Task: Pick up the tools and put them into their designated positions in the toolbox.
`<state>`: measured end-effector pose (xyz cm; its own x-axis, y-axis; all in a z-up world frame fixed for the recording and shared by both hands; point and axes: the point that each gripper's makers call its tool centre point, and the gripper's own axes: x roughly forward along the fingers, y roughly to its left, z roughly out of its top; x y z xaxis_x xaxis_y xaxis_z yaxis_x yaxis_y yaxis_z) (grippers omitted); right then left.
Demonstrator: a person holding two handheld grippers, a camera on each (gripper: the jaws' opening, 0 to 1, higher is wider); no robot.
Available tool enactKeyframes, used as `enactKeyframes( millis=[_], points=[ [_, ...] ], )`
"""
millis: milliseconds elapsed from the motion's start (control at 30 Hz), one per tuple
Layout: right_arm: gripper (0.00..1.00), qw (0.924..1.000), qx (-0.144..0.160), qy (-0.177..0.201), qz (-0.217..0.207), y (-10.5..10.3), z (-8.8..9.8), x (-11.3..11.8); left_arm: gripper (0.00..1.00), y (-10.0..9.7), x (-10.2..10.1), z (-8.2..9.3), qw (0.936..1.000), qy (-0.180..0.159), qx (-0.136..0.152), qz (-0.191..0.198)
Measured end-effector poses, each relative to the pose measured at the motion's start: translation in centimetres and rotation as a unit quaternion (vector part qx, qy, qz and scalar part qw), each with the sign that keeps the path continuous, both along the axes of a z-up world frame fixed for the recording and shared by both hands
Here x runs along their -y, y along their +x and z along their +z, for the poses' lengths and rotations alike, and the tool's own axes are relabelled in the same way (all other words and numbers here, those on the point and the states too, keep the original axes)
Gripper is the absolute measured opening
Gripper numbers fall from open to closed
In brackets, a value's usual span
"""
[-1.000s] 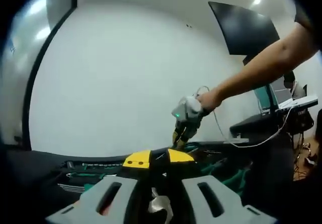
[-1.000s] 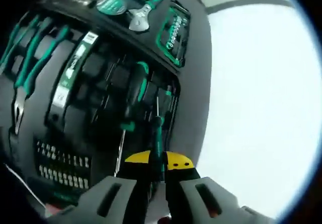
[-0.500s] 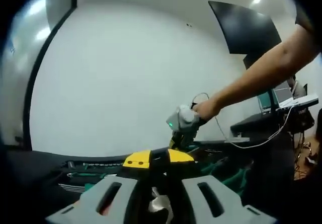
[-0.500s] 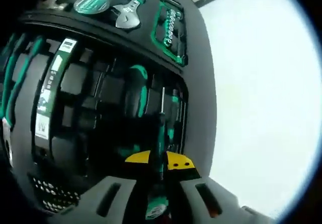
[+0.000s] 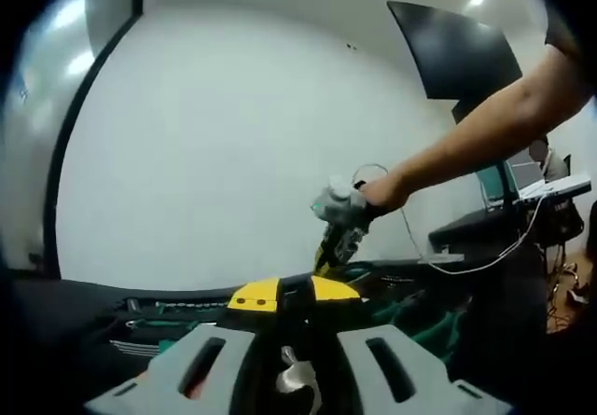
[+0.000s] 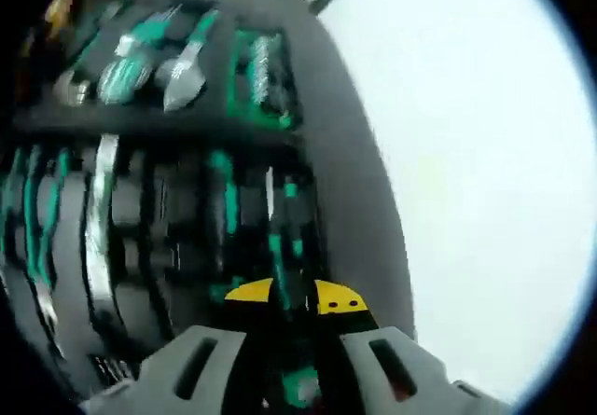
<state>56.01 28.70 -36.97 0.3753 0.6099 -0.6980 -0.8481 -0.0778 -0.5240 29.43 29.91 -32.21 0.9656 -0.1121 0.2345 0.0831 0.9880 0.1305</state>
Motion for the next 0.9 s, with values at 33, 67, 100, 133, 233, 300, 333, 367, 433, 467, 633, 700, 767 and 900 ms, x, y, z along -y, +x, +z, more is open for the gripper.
enactKeyframes(
  millis=[33,67,100,133,233,300,333,367,433,467,633,700,767,900],
  points=[
    [0.13,0.9995,-0.022,0.021,-0.001,-0.5,0.4,-1.0,0.12,0.0,0.0,0.0,1.0000,0.000,0.000,0.000],
    [0.13,0.9992,-0.029,0.026,0.004,-1.0,0.4,-1.5,0.12,0.0,0.0,0.0,1.0000,0.001,-0.001,0.001],
    [0.13,0.9995,-0.025,0.021,0.007,-1.4,0.2,-1.4,0.12,0.0,0.0,-0.1,1.0000,0.002,-0.001,0.001],
    [0.13,0.9996,-0.019,0.010,0.018,-2.0,-0.4,-1.5,0.12,0.0,0.0,-0.1,1.0000,0.003,-0.002,0.002],
    [0.13,0.9996,-0.026,-0.007,0.010,-2.3,-1.7,-1.7,0.12,0.1,0.0,-0.2,1.0000,0.007,-0.004,0.003],
    [0.12,0.9989,-0.001,-0.040,0.023,-1.7,-2.7,-1.6,0.12,0.1,0.0,-0.3,0.9999,0.009,-0.006,0.005],
    [0.12,0.9976,0.019,-0.059,0.031,-1.3,-3.1,-1.3,0.12,0.1,-0.1,-0.3,0.9999,0.010,-0.006,0.005],
    [0.11,0.9972,0.020,-0.064,0.033,-1.3,-3.4,-1.1,0.12,0.1,-0.1,-0.3,0.9999,0.010,-0.006,0.005],
    [0.09,0.9975,0.019,-0.061,0.031,-1.8,-3.9,-0.8,0.12,0.2,-0.2,-0.3,0.9999,0.009,-0.006,0.006],
    [0.05,0.9971,0.027,-0.063,0.033,-1.7,-3.9,-0.8,0.12,0.2,-0.1,-0.3,0.9999,0.009,-0.005,0.005],
    [0.03,0.9956,0.014,-0.082,0.042,-0.4,-3.6,-0.6,0.12,0.2,-0.2,-0.3,0.9999,0.008,-0.005,0.005],
    [0.03,0.9925,0.028,-0.103,0.060,-0.7,-3.9,-0.2,0.12,0.2,-0.2,-0.3,0.9999,0.008,-0.005,0.005],
    [0.03,0.9930,0.022,-0.105,0.048,-0.7,-4.0,-0.1,0.12,0.2,-0.2,-0.3,0.9999,0.007,-0.004,0.006],
    [0.06,0.9944,0.015,-0.096,0.041,-0.6,-3.9,-0.5,0.12,0.1,-0.2,-0.3,0.9999,0.008,-0.005,0.007]
  ],
)
